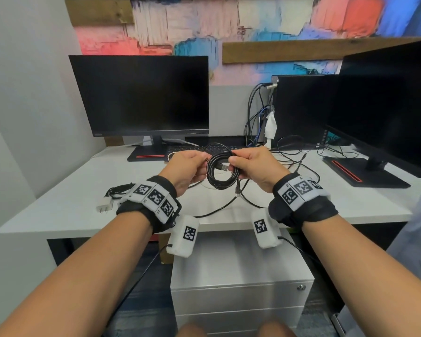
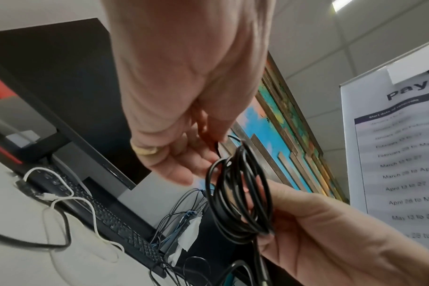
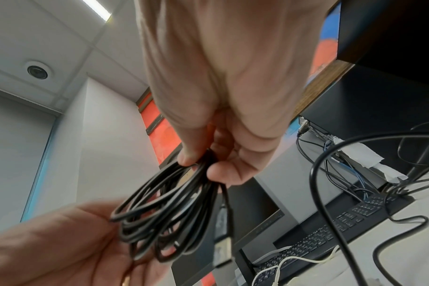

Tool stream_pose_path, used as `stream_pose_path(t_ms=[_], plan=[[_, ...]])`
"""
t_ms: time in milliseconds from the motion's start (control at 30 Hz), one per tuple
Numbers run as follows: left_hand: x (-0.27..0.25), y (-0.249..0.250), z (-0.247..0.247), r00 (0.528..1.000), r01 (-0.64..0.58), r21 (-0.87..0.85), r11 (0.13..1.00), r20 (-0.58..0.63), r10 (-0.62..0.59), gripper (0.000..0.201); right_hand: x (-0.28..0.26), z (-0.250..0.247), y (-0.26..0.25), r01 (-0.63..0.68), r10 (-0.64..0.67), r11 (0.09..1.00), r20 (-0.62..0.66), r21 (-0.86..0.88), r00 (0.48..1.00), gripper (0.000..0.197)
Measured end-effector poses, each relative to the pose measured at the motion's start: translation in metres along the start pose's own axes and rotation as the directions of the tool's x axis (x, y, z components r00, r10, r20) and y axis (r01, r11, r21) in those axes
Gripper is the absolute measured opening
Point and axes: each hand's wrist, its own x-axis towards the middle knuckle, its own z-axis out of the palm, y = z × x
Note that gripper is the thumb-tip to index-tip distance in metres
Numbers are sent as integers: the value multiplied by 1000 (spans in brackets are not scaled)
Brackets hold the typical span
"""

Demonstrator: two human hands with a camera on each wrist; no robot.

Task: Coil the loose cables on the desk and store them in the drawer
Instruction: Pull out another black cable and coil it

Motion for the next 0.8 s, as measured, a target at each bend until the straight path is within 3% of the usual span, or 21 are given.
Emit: stream_pose_path(t_ms=[100,233,500,667,800], plan=[[-7,4,1,994,11,-76,997,108,-3,11,3,0,4,11,-11,1000,-23,-13,1000,17],[-9,5,2,997,-30,-41,999,65,32,9,5,0,1,14,-13,997,3,-72,1000,18],[-12,5,12,993,81,-44,996,85,-77,14,12,9,0,68,-67,988,10,-137,998,19],[-14,3,-3,965,143,147,979,199,-171,10,15,15,1,111,-115,979,-17,-169,993,15],[-20,4,-13,959,198,159,967,171,-225,10,17,27,2,129,-138,967,-28,-219,990,18]])
